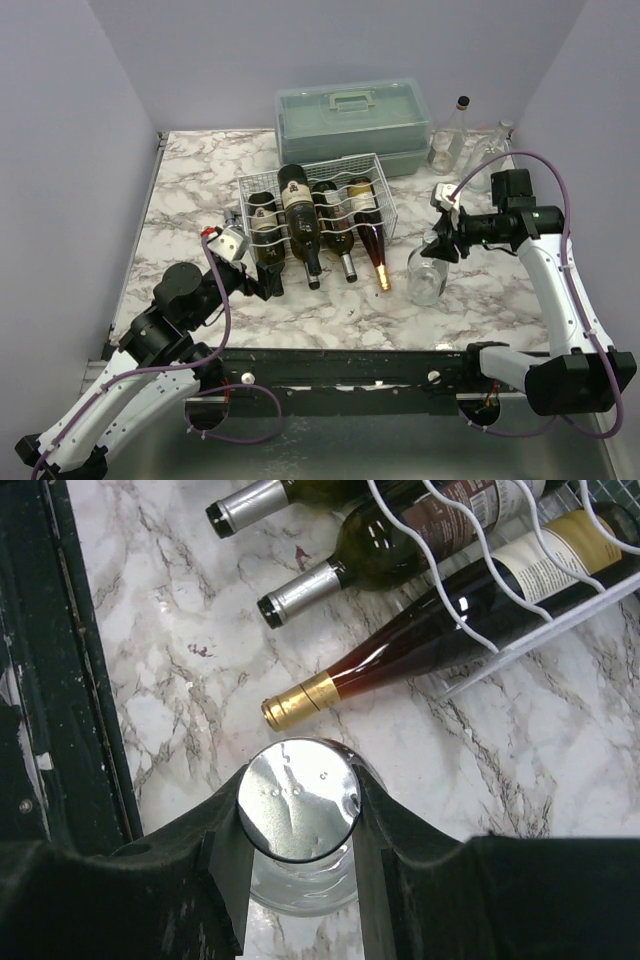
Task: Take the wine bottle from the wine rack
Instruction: Move the wine bottle to the corner of the board.
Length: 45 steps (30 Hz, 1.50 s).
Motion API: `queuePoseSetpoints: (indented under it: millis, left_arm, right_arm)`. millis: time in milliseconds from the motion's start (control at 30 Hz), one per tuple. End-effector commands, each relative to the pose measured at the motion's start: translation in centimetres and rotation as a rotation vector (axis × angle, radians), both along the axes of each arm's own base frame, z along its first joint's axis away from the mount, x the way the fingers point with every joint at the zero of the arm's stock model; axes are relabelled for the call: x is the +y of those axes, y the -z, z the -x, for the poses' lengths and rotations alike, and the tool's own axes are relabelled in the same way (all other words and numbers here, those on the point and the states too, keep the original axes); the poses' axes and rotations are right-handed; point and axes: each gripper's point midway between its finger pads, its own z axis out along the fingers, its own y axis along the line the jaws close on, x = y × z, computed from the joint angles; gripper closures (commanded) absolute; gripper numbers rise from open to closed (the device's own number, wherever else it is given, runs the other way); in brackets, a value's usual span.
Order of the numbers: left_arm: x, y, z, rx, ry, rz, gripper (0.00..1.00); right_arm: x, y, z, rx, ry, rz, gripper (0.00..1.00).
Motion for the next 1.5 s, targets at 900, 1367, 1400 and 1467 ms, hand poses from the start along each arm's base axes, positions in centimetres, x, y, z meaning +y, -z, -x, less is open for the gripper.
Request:
queuePoseSetpoints:
  millis: [900, 1367, 1400, 1467]
  left_arm:
    - [-0.3, 1.1, 0.1, 0.022, 0.022, -0.037, 0.01]
    - [-0.1, 1.1, 0.0, 0.019, 0.014, -0.042, 0.01]
    - [-0.1, 1.1, 0.0, 0.019, 0.015, -0.042, 0.01]
    - [-0.1, 1.1, 0.0, 0.018, 0.014, -0.042, 0.01]
  right_arm:
    - [-7.6, -7.2, -16.2, -0.366, 0.556, -0.121, 1.0]
    - [-11.0, -8.0, -22.6, -0.442, 0.805, -0.214, 1.0]
    - [-11.4, -8.0, -23.0, -0.451, 0.824, -0.214, 1.0]
    - [-11.9, -7.7, -23.6, -0.469, 0.851, -0.213, 1.0]
